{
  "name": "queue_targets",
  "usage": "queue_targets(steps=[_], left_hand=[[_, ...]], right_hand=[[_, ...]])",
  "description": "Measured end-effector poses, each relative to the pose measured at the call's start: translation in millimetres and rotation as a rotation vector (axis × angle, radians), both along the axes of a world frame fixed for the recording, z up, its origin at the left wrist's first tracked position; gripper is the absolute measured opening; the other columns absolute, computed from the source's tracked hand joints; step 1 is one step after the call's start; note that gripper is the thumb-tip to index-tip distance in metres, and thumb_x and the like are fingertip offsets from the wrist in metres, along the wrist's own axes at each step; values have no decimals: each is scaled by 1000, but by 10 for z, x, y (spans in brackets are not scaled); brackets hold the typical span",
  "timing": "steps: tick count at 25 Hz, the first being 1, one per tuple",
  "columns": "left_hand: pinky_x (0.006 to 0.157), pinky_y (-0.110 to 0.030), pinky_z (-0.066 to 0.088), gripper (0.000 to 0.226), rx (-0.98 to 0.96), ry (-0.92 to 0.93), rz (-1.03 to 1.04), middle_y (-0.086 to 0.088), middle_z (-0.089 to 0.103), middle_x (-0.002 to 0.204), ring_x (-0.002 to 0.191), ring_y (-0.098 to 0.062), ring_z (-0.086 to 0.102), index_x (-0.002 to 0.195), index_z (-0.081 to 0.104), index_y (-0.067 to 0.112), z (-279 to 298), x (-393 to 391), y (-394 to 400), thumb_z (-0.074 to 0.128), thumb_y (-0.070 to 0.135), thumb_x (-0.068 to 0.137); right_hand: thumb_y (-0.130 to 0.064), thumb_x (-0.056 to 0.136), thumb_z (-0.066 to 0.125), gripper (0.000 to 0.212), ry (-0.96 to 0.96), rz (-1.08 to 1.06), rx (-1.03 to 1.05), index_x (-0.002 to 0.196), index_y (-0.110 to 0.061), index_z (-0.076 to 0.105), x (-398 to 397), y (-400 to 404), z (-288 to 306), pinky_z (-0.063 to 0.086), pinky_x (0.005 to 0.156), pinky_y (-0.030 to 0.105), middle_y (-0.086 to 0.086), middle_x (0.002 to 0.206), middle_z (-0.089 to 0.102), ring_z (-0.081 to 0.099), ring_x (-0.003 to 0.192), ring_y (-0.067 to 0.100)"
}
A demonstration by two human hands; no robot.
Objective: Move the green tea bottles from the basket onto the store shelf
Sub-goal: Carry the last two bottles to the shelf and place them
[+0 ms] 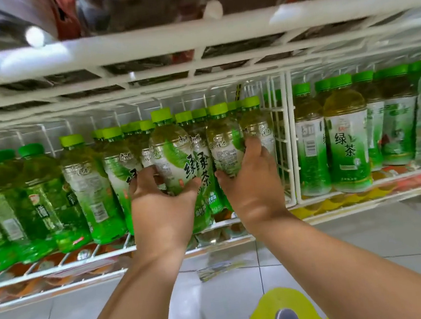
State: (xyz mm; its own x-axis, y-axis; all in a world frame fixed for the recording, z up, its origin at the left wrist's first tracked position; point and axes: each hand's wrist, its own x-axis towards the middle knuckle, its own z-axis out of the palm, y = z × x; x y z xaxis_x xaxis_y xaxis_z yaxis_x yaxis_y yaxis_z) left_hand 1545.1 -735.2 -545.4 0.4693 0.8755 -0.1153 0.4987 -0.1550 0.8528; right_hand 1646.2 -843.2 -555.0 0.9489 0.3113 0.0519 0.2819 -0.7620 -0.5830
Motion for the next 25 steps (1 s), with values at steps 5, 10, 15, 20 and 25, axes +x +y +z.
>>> queue_targets(steps=[5, 10, 15, 20, 25], left_hand=[[77, -29, 43, 72, 34, 30, -53, -8, 59, 126, 102, -24, 60, 132, 54, 20, -95, -74, -48, 85, 49, 74], [78, -27, 40, 85, 25, 22, -44, -8, 56, 135, 100, -20, 55, 143, 47, 21, -110, -84, -51, 85, 52, 73], [61, -19, 39, 79, 20, 21, -71, -6, 60, 128, 99, -23, 60, 140, 47, 24, -144, -101, -34, 82, 54, 75], [71, -27, 41, 85, 64, 89, -100, -6, 58, 127, 95, -21, 53, 146, 42, 21, -58, -147, -65, 80, 56, 78], [86, -34, 50, 90, 78, 110, -135, -8, 57, 134, 111, -22, 58, 151, 39, 21, -65, -234, -82, 78, 57, 79]], right_hand=[[-50, 87, 74, 65, -125, -38, -197, 132, -12, 45, -16, -1, -30, 52, 68, 33, 16, 136, 32, 61, 107, 36], [-46, 93, 69, 56, -36, 33, -165, 126, -6, 49, 43, -30, -76, 46, 66, 33, 12, 133, 43, 62, 106, 33], [-43, 97, 65, 55, -25, 61, -159, 132, -4, 49, 52, 12, -84, 54, 87, 39, 14, 138, 45, 57, 117, 33], [-43, 96, 68, 50, 72, 10, -112, 128, -7, 55, 40, -11, -18, 52, 81, 38, 11, 131, 54, 61, 111, 31], [-43, 98, 64, 39, 185, -13, -116, 117, -10, 58, 11, -161, -61, 44, 74, 31, 8, 120, 57, 57, 91, 23]])
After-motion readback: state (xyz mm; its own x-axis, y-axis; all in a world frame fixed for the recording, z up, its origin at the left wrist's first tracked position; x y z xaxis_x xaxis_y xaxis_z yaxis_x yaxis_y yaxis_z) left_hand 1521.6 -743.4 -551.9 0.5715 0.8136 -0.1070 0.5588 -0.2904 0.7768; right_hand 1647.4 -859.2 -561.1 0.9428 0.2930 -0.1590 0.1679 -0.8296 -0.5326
